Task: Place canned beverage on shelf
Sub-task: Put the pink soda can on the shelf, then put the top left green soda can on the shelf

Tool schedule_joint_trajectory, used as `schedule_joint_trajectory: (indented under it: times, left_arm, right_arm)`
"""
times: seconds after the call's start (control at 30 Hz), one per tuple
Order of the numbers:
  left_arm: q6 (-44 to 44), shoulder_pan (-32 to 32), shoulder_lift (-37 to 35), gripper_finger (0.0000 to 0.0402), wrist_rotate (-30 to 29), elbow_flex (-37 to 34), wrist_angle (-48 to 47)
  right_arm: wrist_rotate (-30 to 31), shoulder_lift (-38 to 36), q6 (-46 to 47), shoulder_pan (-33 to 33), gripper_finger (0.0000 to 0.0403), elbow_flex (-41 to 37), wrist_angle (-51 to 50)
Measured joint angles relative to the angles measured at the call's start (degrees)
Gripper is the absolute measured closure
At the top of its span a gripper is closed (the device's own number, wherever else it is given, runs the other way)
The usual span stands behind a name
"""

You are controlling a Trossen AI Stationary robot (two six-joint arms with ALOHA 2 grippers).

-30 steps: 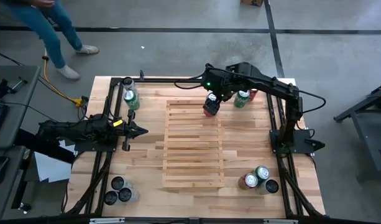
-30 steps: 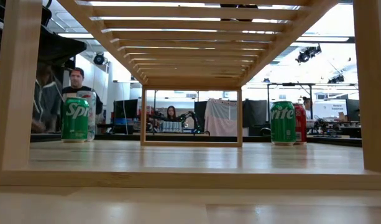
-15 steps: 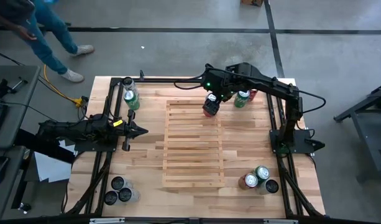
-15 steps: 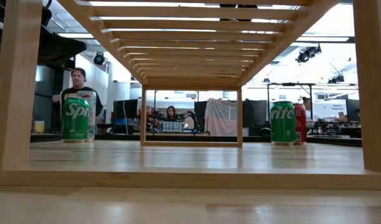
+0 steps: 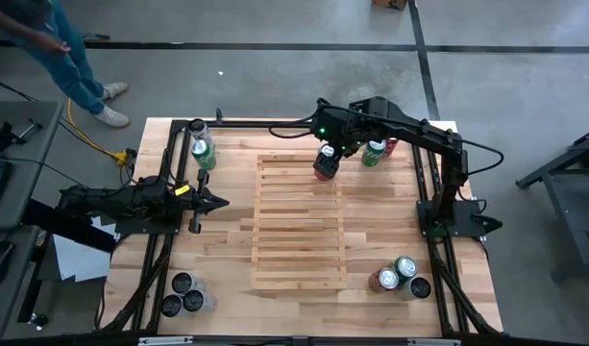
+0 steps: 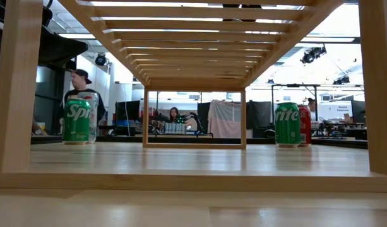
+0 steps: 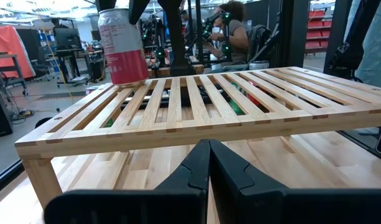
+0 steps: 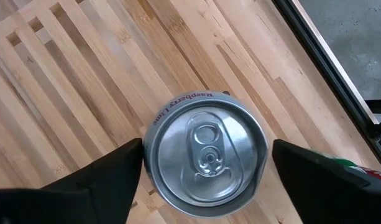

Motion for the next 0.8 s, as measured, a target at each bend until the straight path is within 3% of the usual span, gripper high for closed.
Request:
schedule_joint_trajectory:
  times: [0.27, 0.8]
  left_arm:
    - [0.00, 0.02, 0.01, 0.0401, -0.01, 0.00, -0.02]
    - [0.00, 0.02, 0.01, 0.0401, -0.01, 0.00, -0.01]
  right_arm:
    - [0.04, 0.00, -0.70, 0.02, 0.0006, 0.00, 0.00]
    - [-0.59, 0.00, -2.38, -0.02, 0.0008, 0.02, 0.42]
